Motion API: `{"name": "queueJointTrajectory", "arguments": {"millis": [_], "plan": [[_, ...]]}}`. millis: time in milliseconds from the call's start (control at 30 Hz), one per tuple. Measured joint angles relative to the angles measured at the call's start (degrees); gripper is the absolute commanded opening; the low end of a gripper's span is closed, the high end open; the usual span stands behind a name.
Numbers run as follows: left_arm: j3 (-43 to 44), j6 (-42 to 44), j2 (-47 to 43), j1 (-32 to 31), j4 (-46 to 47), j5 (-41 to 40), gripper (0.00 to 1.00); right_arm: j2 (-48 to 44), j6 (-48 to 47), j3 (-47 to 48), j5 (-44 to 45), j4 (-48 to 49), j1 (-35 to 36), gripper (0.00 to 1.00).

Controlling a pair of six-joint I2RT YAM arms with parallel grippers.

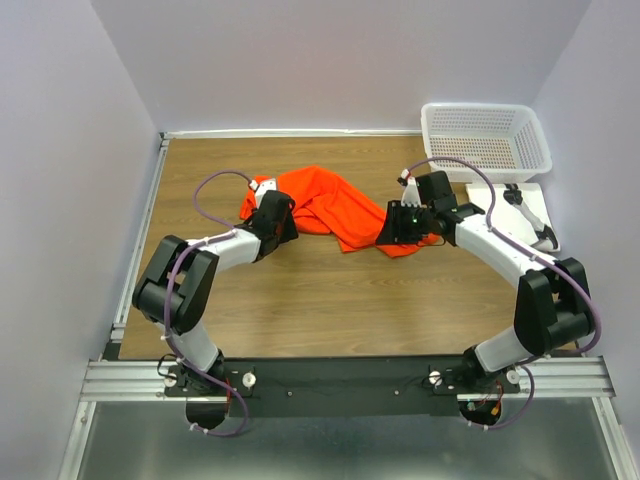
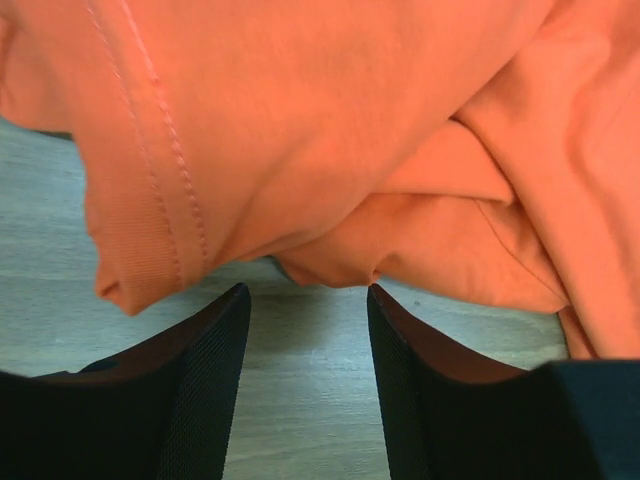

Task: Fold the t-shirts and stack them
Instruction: Flatten the tshirt out

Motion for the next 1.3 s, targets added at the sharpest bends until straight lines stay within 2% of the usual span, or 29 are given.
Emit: {"name": "queueJointTrajectory", "arguments": {"millis": [233,367,500,600,633,667,833,933,1133,1300], "plan": [[1.1,-0.8,1.7,0.0,0.6,1.8,0.71,0.0,0.7,-1.2,0.0,0.6,0.0,0.46],[4.4,-0.6,6.0,0.0,2.0,1.8,0.71,0.0,0.7,-1.6,0.0,1.1,0.0,0.46],[7.0,0.3,8.7,0.0,2.8,0.8,0.54,0.9,0.7,-1.7,0.0,1.8,0.0,0.46],[7.6,1.2,9.4,0.0,2.7,0.0,0.25,3.7,0.7,-1.7,0.0,2.9,0.0,0.47],[7.7,2.0,9.4,0.0,2.4,-0.6,0.10,4.8,0.7,-1.6,0.1,3.1,0.0,0.47],[7.8,2.5,9.2,0.0,2.3,-1.0,0.02,5.9,0.7,-1.5,0.2,3.2,0.1,0.47],[8.6,5.9,4.8,0.0,-2.9,-4.6,0.00,10.7,0.8,0.2,1.9,3.8,0.4,0.47],[9.7,8.3,-4.4,0.0,-9.3,-7.3,0.00,12.3,0.8,1.4,5.1,4.2,0.4,0.47],[13.0,12.2,-23.2,0.0,-15.5,-9.8,0.00,15.0,0.8,4.0,14.9,4.5,-0.3,0.46],[13.6,12.6,-27.7,0.3,-22.6,-10.4,0.00,20.3,2.1,9.1,19.6,4.9,-4.7,0.46]]}}
